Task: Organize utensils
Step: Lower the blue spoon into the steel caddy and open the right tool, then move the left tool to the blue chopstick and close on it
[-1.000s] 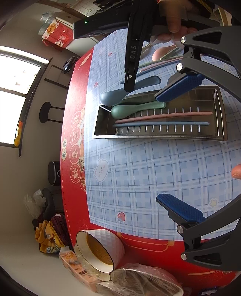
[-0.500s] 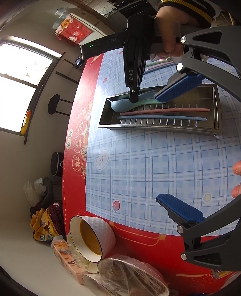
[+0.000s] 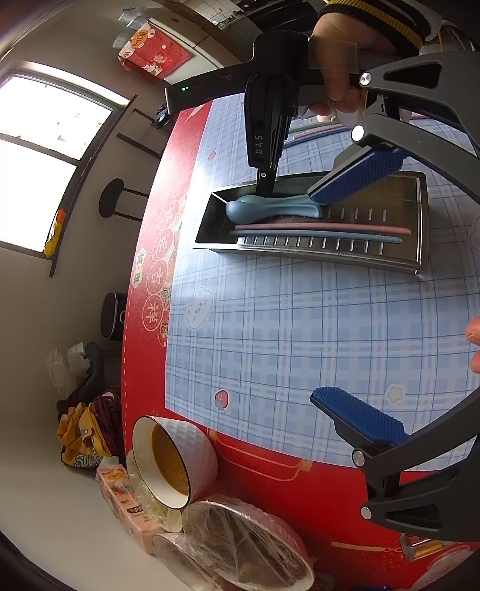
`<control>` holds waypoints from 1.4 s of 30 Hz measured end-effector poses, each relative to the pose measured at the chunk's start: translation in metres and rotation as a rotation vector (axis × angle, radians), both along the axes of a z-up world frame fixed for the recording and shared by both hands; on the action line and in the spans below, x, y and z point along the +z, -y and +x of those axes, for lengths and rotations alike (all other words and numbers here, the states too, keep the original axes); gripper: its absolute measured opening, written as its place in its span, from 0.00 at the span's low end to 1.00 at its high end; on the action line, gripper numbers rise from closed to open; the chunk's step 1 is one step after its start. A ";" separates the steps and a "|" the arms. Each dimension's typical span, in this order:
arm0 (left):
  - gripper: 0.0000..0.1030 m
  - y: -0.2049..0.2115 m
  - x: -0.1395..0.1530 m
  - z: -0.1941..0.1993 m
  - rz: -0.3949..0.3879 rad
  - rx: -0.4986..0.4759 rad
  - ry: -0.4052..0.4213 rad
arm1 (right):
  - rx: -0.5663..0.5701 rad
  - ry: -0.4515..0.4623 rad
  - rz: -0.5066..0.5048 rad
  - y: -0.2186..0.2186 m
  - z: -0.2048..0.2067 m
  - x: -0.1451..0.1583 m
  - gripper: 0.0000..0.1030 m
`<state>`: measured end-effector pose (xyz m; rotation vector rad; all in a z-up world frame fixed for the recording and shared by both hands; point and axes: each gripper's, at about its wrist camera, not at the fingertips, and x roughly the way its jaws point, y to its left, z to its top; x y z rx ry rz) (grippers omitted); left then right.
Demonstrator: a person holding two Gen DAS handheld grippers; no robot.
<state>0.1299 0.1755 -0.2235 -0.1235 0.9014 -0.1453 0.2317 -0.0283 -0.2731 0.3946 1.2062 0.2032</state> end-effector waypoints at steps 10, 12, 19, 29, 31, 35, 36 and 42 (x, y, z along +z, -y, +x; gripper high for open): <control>0.94 0.037 0.017 -0.017 0.022 0.024 0.037 | 0.035 0.205 -0.041 0.047 -0.057 0.041 0.08; 0.94 0.050 0.022 -0.022 0.025 0.029 0.044 | 0.062 0.258 -0.054 0.063 -0.074 0.048 0.08; 0.94 0.109 0.031 -0.049 0.006 0.008 0.041 | 0.106 0.351 -0.047 0.135 -0.127 0.061 0.08; 0.94 0.192 0.002 -0.083 0.087 0.027 -0.026 | 0.093 0.338 -0.050 0.223 -0.164 0.045 0.08; 0.92 0.203 -0.005 -0.085 0.095 0.034 -0.049 | 0.084 0.338 -0.046 0.236 -0.167 0.044 0.08; 0.62 0.222 -0.023 -0.087 0.061 0.001 -0.113 | 0.074 0.334 -0.036 0.259 -0.172 0.038 0.08; 0.54 0.225 -0.028 -0.087 0.047 -0.005 -0.131 | 0.073 0.330 -0.033 0.264 -0.173 0.036 0.08; 0.09 0.244 -0.053 -0.081 0.024 -0.004 -0.189 | 0.046 0.298 -0.015 0.292 -0.173 0.024 0.08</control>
